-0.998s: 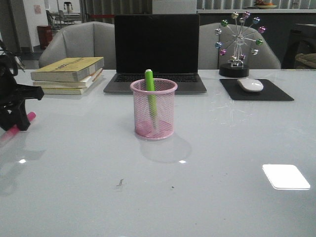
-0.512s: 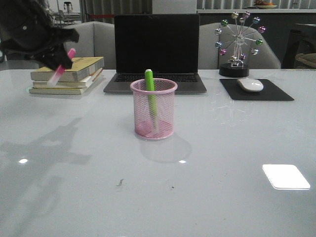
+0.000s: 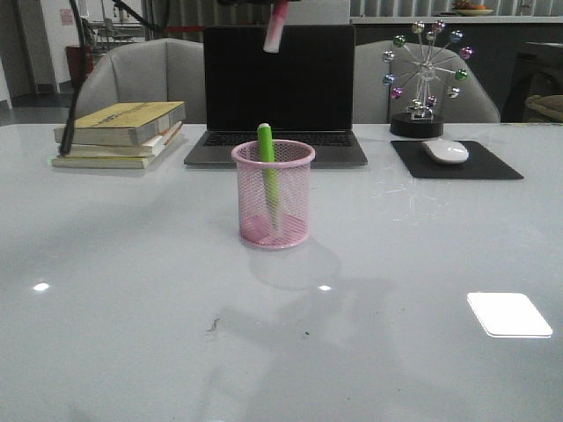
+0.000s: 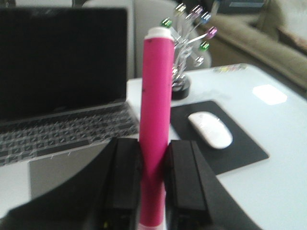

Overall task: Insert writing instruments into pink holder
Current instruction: 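Lift the pink marker upright and carry it above the holder, then lower the pink marker into the holder and open the left gripper, then withdraw the left gripper up and away from the holder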

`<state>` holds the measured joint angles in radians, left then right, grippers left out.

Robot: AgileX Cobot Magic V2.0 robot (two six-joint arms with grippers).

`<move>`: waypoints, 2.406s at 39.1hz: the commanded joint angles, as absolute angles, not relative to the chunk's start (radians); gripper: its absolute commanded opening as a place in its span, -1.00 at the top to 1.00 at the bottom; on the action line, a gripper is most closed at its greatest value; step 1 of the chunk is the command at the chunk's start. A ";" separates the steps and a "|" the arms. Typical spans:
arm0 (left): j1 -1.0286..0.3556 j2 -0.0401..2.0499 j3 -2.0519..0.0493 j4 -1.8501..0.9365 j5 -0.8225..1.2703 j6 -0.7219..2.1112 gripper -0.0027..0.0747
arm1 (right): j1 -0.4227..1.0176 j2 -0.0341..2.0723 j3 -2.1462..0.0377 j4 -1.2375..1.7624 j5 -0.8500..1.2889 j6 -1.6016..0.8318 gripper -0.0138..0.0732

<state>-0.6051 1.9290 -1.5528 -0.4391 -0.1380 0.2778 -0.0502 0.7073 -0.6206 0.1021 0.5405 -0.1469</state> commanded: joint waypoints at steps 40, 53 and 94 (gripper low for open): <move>-0.722 1.950 -1.168 -0.407 -0.804 0.215 0.67 | -0.056 0.703 -0.649 0.054 0.473 -0.149 -0.32; -0.722 1.952 -1.168 -0.407 -0.800 0.215 0.53 | -0.056 0.703 -0.649 0.054 0.472 -0.149 -0.32; -0.720 1.568 -1.168 -0.463 -0.562 0.627 0.13 | -0.056 0.703 -0.649 0.054 0.458 -0.149 -0.32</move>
<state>-0.7131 1.6925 -1.1414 -0.4313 -0.5682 0.5649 -0.0502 0.7073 -0.6206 0.0637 0.5405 -0.1469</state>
